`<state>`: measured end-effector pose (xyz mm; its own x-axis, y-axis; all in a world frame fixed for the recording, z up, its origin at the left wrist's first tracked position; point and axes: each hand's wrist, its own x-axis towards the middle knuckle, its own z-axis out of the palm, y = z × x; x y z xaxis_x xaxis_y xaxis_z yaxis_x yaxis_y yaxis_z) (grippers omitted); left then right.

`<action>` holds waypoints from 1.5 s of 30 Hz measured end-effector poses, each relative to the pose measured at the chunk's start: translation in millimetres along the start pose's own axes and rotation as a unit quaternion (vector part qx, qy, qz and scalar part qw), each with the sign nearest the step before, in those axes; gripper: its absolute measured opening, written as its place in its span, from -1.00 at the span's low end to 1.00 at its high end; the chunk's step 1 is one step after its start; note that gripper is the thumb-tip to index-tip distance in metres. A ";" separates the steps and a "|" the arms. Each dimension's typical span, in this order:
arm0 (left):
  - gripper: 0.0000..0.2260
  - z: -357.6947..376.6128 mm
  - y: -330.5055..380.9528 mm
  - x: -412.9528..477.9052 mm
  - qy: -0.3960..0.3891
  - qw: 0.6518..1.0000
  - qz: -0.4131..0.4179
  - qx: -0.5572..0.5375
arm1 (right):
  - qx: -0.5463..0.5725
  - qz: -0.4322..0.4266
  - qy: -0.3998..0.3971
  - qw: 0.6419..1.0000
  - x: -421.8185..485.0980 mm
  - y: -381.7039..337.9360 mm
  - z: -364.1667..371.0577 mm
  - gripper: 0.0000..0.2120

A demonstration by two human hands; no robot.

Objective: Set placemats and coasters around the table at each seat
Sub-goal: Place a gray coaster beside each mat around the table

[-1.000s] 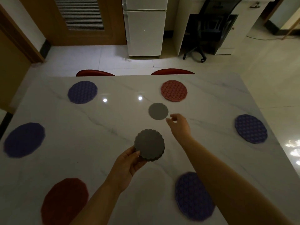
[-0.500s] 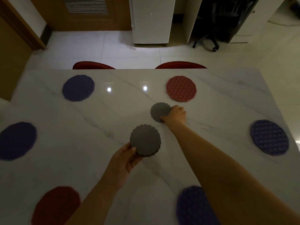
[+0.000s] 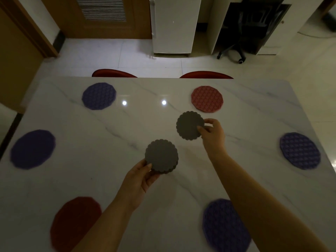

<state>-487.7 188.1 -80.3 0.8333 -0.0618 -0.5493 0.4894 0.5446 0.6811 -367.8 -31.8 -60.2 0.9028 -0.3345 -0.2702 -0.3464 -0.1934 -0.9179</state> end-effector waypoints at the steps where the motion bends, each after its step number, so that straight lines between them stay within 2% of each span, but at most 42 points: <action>1: -0.68 -2.2 0.8 -5.3 -0.002 1.000 -0.001 -0.003 | 0.024 0.005 -0.010 1.000 -16.0 -3.8 -6.5 -0.80; 6: -0.68 -10.7 4.8 -34.4 -0.022 1.000 0.001 0.002 | 0.083 0.060 -0.097 0.990 -100.0 -10.0 -13.3 -0.82; 11: -0.69 -20.1 6.4 -66.6 -0.040 0.999 0.001 0.006 | 0.097 0.090 -0.121 0.984 -162.1 -2.7 3.6 -0.83; 17: -0.69 -36.1 3.3 -104.0 -0.071 0.997 -0.001 0.006 | 0.036 0.014 -0.074 0.996 -203.1 8.4 16.9 -0.82; 23: -0.67 -49.3 -2.5 -132.6 -0.089 0.996 0.002 0.027 | 0.042 0.012 -0.091 0.995 -232.5 17.8 19.6 -0.83; 27: -0.66 -52.9 -4.6 -147.9 -0.086 0.993 0.029 0.076 | -0.027 -0.014 -0.085 0.996 -248.8 22.9 22.0 -0.60; 30: -0.66 -57.7 -9.1 -155.1 -0.060 0.992 0.042 0.104 | -0.044 -0.021 -0.095 0.994 -258.2 24.9 24.9 -0.59; 34: -0.68 -64.1 -13.8 -160.2 -0.051 0.989 0.048 0.129 | -0.137 -0.055 -0.100 0.984 -265.8 29.9 30.5 -0.61; 39: -0.68 -78.2 -11.9 -161.5 -0.024 0.994 0.052 0.095 | -0.122 -0.042 -0.114 0.985 -272.1 30.5 37.8 -0.58; 45: -0.68 -101.6 -2.0 -167.5 -0.002 0.996 0.064 0.054 | -0.100 -0.067 -0.129 0.984 -284.7 22.6 57.1 -0.61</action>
<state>-654.3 282.3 -38.8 0.8918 -0.0017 -0.4525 0.4037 0.4545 0.7940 -618.1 111.7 -20.6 0.9695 -0.0528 -0.2393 -0.2398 -0.4062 -0.8818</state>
